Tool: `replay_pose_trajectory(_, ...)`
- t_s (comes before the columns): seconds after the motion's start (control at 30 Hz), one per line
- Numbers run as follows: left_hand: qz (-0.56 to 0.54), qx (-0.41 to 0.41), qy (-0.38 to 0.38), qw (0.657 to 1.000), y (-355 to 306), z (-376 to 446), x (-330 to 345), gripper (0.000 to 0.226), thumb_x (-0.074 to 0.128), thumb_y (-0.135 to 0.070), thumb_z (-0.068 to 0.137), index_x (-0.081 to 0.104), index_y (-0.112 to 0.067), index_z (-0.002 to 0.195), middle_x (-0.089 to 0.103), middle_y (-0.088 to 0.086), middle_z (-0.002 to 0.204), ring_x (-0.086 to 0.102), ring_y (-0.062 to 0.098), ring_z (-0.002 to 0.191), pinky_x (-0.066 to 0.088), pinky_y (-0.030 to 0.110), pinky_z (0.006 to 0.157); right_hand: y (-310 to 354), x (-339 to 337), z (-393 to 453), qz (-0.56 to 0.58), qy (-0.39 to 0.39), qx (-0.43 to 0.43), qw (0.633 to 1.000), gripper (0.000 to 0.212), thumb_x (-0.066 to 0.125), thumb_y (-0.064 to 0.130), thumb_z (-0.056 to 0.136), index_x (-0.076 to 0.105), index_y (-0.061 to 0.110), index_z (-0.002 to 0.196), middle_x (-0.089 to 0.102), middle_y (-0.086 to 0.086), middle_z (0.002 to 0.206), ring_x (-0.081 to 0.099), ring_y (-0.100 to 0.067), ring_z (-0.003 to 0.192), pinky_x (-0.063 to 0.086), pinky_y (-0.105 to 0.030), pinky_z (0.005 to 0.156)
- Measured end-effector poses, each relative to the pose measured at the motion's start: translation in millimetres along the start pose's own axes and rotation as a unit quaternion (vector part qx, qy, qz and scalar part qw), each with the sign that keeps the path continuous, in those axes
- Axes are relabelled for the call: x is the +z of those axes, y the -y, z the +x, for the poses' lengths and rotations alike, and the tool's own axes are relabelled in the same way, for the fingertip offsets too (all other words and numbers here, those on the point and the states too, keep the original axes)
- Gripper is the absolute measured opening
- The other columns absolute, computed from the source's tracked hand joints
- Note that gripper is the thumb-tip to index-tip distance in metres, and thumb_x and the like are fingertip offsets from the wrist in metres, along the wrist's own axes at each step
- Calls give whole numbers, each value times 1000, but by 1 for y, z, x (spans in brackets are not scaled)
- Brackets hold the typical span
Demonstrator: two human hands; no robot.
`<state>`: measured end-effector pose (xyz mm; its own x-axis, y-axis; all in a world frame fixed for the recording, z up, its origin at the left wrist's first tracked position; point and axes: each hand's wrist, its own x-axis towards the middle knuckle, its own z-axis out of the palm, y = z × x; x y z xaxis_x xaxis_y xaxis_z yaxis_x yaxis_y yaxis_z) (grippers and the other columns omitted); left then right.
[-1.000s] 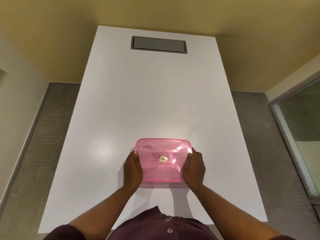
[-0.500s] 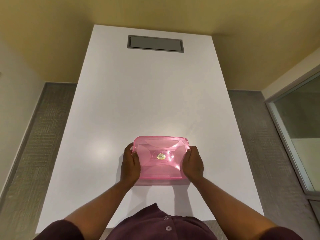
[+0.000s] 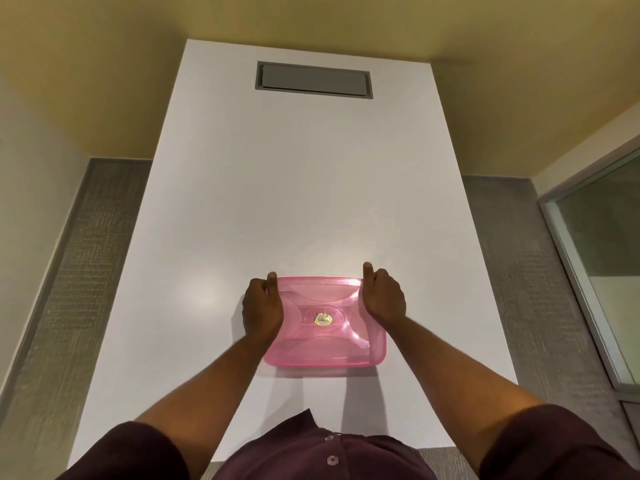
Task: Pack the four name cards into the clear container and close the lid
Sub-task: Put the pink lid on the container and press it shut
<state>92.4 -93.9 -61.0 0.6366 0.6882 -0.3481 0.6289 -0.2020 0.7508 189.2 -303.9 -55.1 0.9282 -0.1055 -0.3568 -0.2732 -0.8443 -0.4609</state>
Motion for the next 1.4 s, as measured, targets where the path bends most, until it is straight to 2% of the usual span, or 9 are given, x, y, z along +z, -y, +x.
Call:
replay_pose_trajectory(0.1,20,13,-25,999,3,-3,2,47,35,-57,99,47,-15,80,62,6,80,58,35,78,50,44,71,-4,6,0,-1,-28,-12,1000,53,27,51,104,55,9,85,68,-15,87,64,-39,86,44,-40,73)
replay_pose_trajectory(0.4,25,5,-46,999,2,0,3,45,41,-57,97,49,-16,79,62,5,77,59,32,75,51,43,69,-3,8,13,-51,23,-20,998,35,31,15,101,35,19,66,51,-4,73,56,-36,78,39,-36,69)
replay_pose_trajectory(0.6,-2,-5,-53,999,-3,-4,1,43,47,-55,95,53,-16,80,62,2,75,60,30,76,50,40,69,-2,5,11,-7,9,21,1000,38,31,28,101,47,16,68,62,-10,79,59,-37,81,48,-40,76)
replay_pose_trajectory(0.8,-13,-19,-4,1000,0,-7,-10,45,38,-56,98,60,-17,94,65,-1,89,62,27,91,44,34,76,0,-4,-8,-9,-46,22,999,54,30,63,100,53,15,95,60,-3,89,62,-32,87,43,-37,72)
replay_pose_trajectory(0.93,-1,-35,45,998,7,-27,-21,47,31,-51,102,59,-18,119,66,4,114,59,30,107,41,34,83,-15,-6,-39,29,-50,24,998,59,34,66,97,56,14,114,62,-7,117,63,-32,104,49,-40,84)
replay_pose_trajectory(1.03,9,-46,55,997,17,-46,-21,44,32,-47,102,56,-18,125,65,7,124,58,32,115,42,35,88,-28,7,-68,26,-40,56,997,65,32,66,96,54,10,121,59,-14,121,61,-38,110,50,-46,91)
replay_pose_trajectory(1.13,18,-54,40,998,22,-56,-17,48,28,-50,103,57,-16,119,66,10,114,60,36,107,44,38,84,-32,17,-88,17,-81,38,996,60,32,63,98,53,11,120,61,-12,116,63,-36,104,53,-45,85)
replay_pose_trajectory(1.27,62,-4,-28,998,23,-60,-11,47,28,-48,103,60,-14,111,70,14,103,63,41,98,49,43,81,-29,17,-93,-4,-127,16,992,57,34,62,97,55,11,112,65,-11,108,66,-35,94,54,-41,76)
replay_pose_trajectory(1.4,84,15,-48,995,22,-60,-8,47,28,-45,103,62,-12,112,72,16,101,64,42,95,49,43,80,-32,20,-92,1,-144,7,990,52,36,59,99,55,12,112,64,-8,108,66,-33,93,54,-40,77)
